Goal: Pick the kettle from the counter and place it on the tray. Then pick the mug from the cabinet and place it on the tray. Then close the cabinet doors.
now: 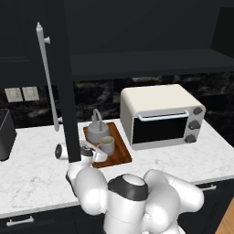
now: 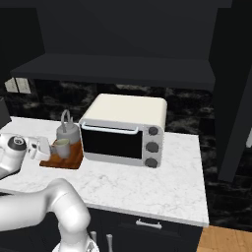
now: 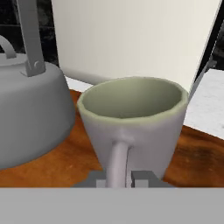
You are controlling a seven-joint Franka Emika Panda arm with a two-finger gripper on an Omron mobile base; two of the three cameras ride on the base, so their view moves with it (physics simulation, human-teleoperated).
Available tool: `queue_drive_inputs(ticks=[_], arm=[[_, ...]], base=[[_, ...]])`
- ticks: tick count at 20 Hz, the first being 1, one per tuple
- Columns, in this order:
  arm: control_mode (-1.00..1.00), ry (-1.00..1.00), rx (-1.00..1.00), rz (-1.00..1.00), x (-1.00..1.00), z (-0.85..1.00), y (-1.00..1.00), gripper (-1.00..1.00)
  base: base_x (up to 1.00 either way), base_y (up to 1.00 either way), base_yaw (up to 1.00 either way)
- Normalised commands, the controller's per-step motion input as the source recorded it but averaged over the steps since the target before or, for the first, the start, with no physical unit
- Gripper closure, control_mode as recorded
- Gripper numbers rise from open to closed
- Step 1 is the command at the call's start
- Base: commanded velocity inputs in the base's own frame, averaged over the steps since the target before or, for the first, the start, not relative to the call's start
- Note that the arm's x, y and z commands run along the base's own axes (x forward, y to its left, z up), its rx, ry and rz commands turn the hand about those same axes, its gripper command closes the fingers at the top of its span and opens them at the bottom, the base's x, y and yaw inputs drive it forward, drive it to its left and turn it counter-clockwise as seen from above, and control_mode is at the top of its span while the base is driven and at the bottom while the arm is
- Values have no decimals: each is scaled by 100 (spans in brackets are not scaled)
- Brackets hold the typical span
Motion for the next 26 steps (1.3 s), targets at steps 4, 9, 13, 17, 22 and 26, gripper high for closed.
queue_drive_inputs(ticks=[4,9,13,17,22,26], arm=[[-100,0,0,0,-2,-23,0,100],[-100,0,0,0,-1,-20,-4,-100],[-100,0,0,0,-10,0,-7,-100],[-100,-3,0,0,-15,0,-1,-100],[-100,0,0,0,-8,2,-1,-100],[-100,-1,3,0,-19,18,5,-100]], base=[[0,0,0],[0,0,0],[0,0,0],[0,0,0],[0,0,0],[0,0,0]])
